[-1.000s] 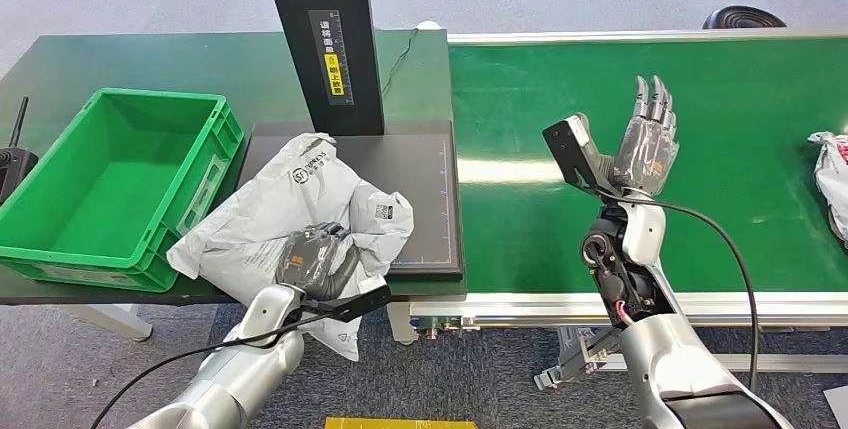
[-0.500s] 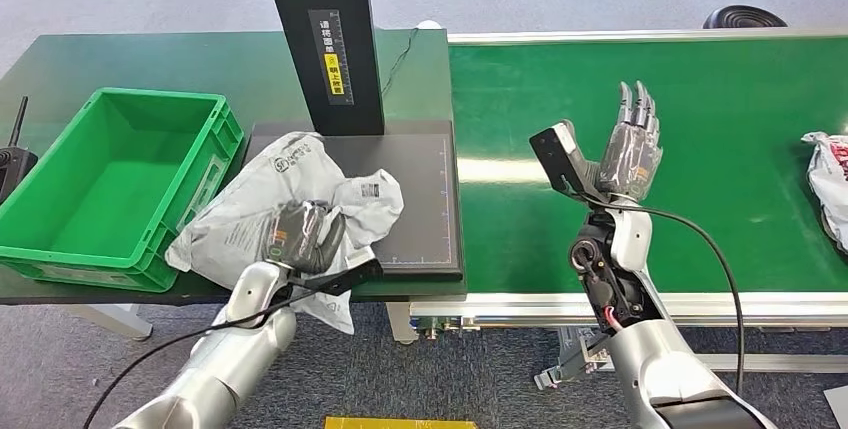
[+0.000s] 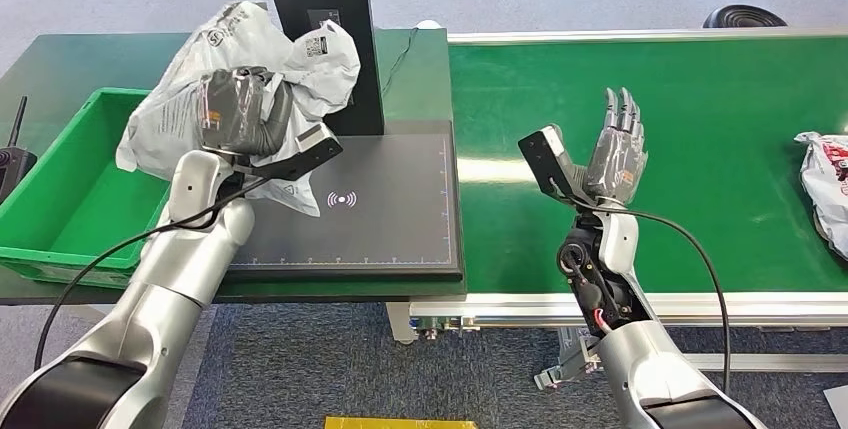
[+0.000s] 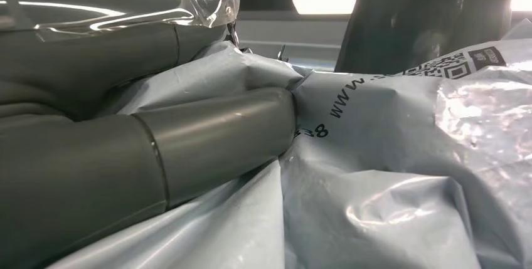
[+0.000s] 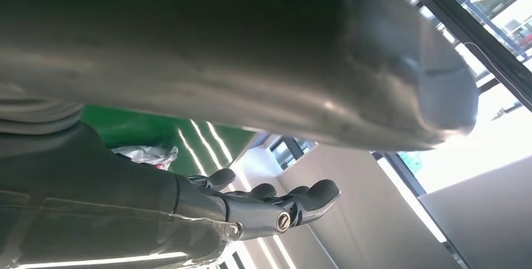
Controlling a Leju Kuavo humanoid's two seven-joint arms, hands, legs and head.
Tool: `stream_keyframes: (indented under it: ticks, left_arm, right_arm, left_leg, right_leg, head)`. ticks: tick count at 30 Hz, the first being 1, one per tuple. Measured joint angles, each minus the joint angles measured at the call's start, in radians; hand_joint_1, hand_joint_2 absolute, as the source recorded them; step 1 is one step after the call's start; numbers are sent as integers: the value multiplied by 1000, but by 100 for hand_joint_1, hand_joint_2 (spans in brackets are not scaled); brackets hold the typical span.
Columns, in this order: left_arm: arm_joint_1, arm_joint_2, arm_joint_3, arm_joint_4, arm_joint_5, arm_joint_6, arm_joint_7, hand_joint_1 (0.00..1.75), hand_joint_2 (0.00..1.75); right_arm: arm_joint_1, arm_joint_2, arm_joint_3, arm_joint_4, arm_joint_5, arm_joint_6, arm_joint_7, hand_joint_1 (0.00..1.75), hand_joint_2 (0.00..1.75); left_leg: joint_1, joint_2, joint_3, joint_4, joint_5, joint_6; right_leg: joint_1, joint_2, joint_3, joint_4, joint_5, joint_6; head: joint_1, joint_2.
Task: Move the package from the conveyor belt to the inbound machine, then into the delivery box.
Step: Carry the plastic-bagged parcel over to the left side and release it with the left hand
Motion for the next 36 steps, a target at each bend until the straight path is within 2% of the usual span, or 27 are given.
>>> stream_keyframes:
  ticks: [6, 12, 20, 25, 26, 29, 30, 32, 36]
  left_arm:
    - [-41, 49, -1, 77, 13, 14, 12, 175, 0]
    - [-37, 140, 22, 146, 46, 18, 42, 172, 0]
    - [35, 302, 150, 183, 41, 21, 107, 168, 0]
    - [94, 387, 262, 180, 38, 21, 97, 169, 0]
    - [104, 399, 282, 179, 37, 21, 92, 160, 0]
    - [123, 426, 329, 179, 36, 21, 80, 41, 0]
    - [126, 431, 340, 179, 36, 21, 78, 7, 0]
    - [130, 438, 355, 179, 36, 21, 75, 0, 0]
    - [138, 446, 378, 180, 37, 21, 55, 0, 0]
  right_arm:
    - [8, -1, 1, 1, -3, 0, 4, 0, 0]
    - [21, -14, 1, 1, -11, 0, 7, 0, 0]
    - [55, -43, -2, 1, -25, 0, 7, 0, 0]
    - [87, -52, -6, -6, -23, 0, 8, 0, 0]
    - [93, -53, -7, -9, -22, 0, 8, 0, 0]
    - [103, -54, -11, -16, -20, 0, 10, 0, 0]
    - [105, -54, -11, -17, -20, 0, 10, 0, 0]
    - [107, -54, -12, -20, -18, 0, 10, 0, 0]
    - [106, -50, -12, -22, -14, 0, 7, 0, 0]
  left_leg:
    - [0, 0, 0, 0, 0, 0]
    - [0, 3, 0, 0, 0, 0]
    - [1, 5, -1, -1, 0, 0]
    - [1, 5, -1, -1, 0, 0]
    - [1, 4, -1, -1, 0, 0]
    - [1, 4, -1, -1, 0, 0]
    - [1, 4, -1, -1, 0, 0]
    - [1, 4, -1, -1, 0, 0]
    - [1, 4, -1, -1, 0, 0]
  right_leg:
    - [0, 0, 0, 0, 0, 0]
    - [1, 3, -1, 1, 0, 0]
    - [2, 4, -2, 1, -1, -1]
    - [2, 4, -3, 1, -1, -1]
    - [2, 4, -3, 1, -1, -1]
    - [2, 4, -3, 1, -1, -1]
    - [2, 4, -3, 1, -1, -1]
    - [2, 4, -2, 1, -1, -1]
    - [2, 4, -2, 1, -1, -1]
  head:
    - [0, 0]
    - [0, 0]
    - [0, 0]
    - [0, 0]
    - [0, 0]
    - [0, 0]
    - [0, 0]
    - [0, 0]
    - [0, 0]
